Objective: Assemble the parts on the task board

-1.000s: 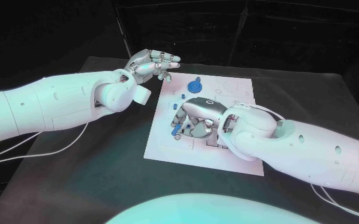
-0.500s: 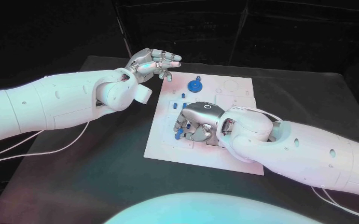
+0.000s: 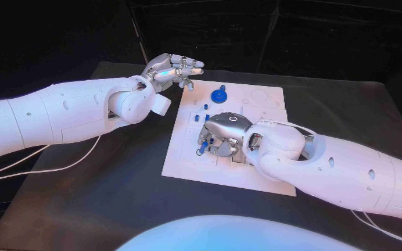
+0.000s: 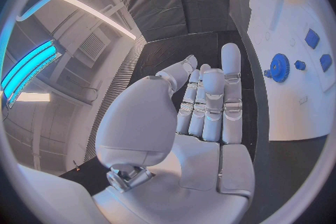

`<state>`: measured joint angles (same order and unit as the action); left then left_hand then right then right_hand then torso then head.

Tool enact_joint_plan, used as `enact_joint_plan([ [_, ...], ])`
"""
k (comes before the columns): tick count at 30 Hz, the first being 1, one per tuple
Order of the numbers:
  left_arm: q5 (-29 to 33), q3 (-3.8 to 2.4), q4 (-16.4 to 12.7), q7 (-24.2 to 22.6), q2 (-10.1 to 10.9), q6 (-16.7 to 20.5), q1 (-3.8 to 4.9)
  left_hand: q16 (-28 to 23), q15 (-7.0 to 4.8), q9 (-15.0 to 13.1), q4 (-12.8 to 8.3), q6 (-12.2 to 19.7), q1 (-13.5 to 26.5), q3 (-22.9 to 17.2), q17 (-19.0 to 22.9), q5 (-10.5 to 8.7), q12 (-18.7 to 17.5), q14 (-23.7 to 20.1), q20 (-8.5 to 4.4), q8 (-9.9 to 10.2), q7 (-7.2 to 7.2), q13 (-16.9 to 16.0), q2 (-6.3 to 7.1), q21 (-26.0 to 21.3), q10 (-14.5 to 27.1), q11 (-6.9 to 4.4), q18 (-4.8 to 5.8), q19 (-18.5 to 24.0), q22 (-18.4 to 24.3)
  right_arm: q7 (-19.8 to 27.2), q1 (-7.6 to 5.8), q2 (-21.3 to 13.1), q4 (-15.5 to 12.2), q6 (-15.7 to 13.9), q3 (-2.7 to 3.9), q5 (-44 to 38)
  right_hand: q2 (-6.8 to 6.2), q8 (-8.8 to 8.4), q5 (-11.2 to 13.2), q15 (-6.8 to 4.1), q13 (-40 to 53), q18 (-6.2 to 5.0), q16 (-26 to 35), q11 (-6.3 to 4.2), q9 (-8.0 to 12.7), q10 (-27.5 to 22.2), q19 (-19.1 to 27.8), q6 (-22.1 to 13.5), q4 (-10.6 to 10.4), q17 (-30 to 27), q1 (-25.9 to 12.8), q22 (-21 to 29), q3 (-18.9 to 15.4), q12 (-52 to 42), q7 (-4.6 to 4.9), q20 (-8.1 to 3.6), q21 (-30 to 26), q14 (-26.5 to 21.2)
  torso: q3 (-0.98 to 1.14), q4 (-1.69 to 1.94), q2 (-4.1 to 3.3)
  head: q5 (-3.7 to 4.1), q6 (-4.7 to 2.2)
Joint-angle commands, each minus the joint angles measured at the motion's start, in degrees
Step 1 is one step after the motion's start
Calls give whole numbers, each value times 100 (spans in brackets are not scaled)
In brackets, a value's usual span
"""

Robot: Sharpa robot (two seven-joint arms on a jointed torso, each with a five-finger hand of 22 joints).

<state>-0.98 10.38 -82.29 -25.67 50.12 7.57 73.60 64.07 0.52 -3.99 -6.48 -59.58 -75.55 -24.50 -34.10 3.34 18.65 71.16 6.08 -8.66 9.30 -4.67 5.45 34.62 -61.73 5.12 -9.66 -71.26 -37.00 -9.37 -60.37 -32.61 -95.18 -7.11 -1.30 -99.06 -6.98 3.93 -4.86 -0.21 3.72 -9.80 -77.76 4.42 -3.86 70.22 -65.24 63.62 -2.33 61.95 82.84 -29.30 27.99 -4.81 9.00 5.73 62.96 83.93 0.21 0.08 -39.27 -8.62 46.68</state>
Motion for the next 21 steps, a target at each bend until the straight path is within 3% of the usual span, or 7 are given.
enact_joint_plan([
  [1, -7, -4, -9, -20, 0, 0, 11, 26, -19, -1, -2, 5, 1, 25, 6, 26, 30, 0, -17, -23, -4, -8, -49, -29, 36, 12, -79, -24, 6, -120, -1, 26, 13, -67, -1, -182, -7, -12, -23, 4, 2, -21, -30, 30, -4, 6, 51, -12, 25, 4, -56, -7, -16, 36, -1, -4, -9, 136, -2, -1, -6, -4, 4],
  [21, -7, -4, -27, -8, 10, -9, 11, 33, -18, -1, 3, 8, 12, 37, -1, 26, 40, 6, -17, -25, -4, -9, -47, -33, 42, 12, -79, -27, 9, -47, 42, 135, 14, -11, -5, -158, 1, -7, -17, 3, 3, -23, -29, 26, -6, 16, 57, -4, 30, 3, -67, 2, -16, 37, -6, -3, -15, 135, -1, 1, -2, -32, 47],
])
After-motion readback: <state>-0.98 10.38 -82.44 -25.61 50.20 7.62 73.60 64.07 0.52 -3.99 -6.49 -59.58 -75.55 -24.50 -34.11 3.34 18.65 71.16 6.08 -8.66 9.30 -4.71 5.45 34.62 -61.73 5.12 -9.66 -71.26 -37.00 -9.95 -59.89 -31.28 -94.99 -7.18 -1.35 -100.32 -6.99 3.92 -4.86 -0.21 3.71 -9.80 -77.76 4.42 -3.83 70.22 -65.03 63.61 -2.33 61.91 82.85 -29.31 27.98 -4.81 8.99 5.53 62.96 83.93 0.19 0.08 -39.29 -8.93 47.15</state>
